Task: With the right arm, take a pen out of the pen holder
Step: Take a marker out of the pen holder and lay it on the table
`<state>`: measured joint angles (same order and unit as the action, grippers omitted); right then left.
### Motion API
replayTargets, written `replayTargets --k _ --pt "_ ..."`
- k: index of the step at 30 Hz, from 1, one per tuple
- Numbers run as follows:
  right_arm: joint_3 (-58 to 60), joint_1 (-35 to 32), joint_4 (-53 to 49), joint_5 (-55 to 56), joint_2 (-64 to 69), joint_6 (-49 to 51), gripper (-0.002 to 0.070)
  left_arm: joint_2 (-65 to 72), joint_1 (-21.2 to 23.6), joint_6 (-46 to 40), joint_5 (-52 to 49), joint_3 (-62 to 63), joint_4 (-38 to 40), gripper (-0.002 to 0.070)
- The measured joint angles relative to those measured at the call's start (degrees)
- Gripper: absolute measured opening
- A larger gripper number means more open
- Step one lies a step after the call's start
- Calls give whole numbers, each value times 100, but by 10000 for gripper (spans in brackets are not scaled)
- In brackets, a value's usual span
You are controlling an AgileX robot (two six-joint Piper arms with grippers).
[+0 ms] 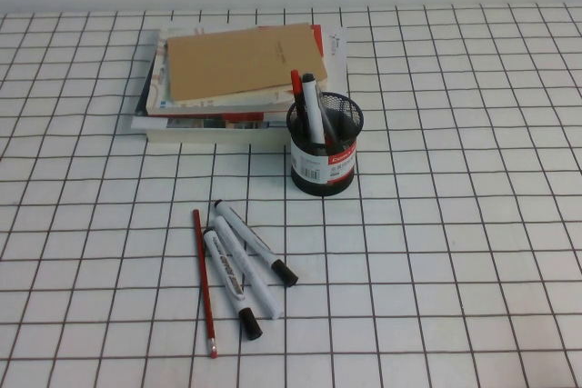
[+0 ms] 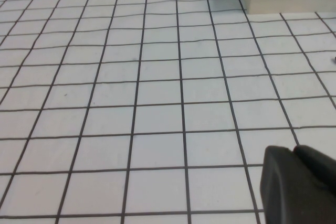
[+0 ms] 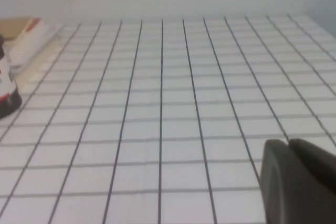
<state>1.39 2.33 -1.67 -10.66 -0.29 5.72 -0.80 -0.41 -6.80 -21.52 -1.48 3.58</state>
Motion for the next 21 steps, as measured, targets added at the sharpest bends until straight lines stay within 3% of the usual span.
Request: replayTargets --k 5,21 --pt "13 0 10 -784 -14 0 -15 0 0 0 0 0 0 -5" --pt "39 0 22 -924 -14 0 -15 0 0 0 0 0 0 -5"
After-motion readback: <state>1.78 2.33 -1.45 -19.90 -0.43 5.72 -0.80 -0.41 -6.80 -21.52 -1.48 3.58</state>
